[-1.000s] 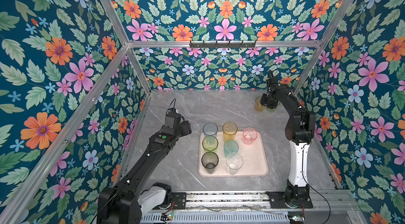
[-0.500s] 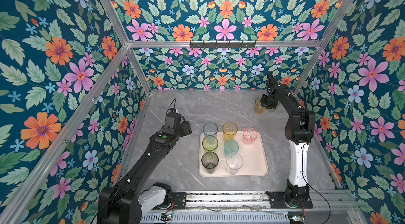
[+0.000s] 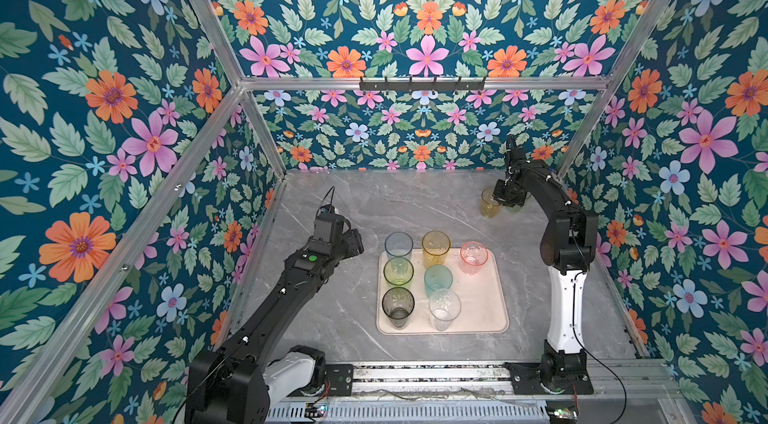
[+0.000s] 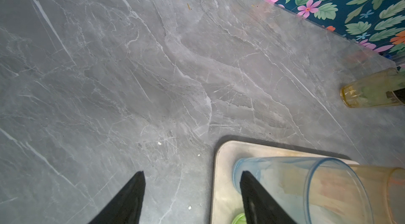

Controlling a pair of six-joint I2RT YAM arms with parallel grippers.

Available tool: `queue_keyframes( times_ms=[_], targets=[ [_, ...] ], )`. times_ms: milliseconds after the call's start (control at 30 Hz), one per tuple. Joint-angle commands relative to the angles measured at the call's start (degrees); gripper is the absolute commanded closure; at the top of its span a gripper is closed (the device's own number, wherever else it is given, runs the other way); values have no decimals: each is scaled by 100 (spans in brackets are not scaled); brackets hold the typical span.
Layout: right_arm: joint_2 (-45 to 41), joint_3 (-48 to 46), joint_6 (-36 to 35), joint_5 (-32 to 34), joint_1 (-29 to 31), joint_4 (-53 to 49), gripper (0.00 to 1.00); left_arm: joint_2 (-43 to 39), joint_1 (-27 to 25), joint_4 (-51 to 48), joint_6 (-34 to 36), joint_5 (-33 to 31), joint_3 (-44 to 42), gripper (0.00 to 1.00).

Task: Place the glasses into the tray
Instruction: 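Close the right gripper on the yellow glass rim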

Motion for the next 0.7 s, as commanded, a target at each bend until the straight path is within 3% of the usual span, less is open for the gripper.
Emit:
queue_keyframes(
  times_ms=[0, 400, 667],
  targets=[
    [-166, 4, -146, 125, 55, -236, 85, 11, 2, 32, 39, -8, -14, 28],
    [-436, -134, -246, 143, 80, -341, 89, -28, -2, -9, 85, -43, 12, 28],
    [-355, -172, -243, 126, 86, -318, 81, -60, 2, -18, 76, -41, -34, 28]
  ],
)
